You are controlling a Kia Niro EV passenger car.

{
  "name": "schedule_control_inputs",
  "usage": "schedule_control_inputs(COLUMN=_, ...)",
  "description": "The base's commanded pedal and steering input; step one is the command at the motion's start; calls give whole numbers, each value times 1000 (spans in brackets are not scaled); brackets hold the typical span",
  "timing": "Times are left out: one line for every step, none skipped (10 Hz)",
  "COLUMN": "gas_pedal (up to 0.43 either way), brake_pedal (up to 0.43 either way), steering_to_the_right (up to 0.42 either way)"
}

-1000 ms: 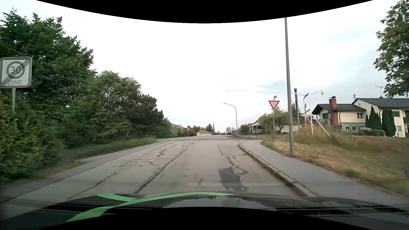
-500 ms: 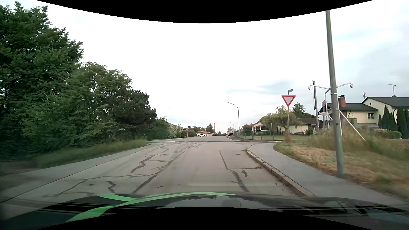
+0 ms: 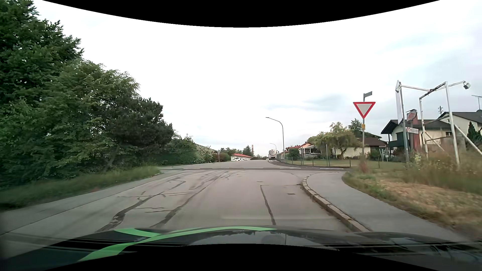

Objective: Follow the waypoints while adhering to traffic rules and regulations

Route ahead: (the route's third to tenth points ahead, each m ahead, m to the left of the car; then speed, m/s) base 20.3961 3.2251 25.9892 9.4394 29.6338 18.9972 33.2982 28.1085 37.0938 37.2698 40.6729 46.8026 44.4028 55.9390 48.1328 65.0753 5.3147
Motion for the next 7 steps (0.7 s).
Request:
schedule_control_inputs(gas_pedal=118, brake_pedal=0, steering_to_the_right=4)
schedule_control_inputs(gas_pedal=79, brake_pedal=0, steering_to_the_right=5)
schedule_control_inputs(gas_pedal=47, brake_pedal=0, steering_to_the_right=9)
schedule_control_inputs(gas_pedal=28, brake_pedal=0, steering_to_the_right=11)
schedule_control_inputs(gas_pedal=8, brake_pedal=0, steering_to_the_right=18)
schedule_control_inputs(gas_pedal=0, brake_pedal=0, steering_to_the_right=24)
schedule_control_inputs(gas_pedal=0, brake_pedal=0, steering_to_the_right=31)
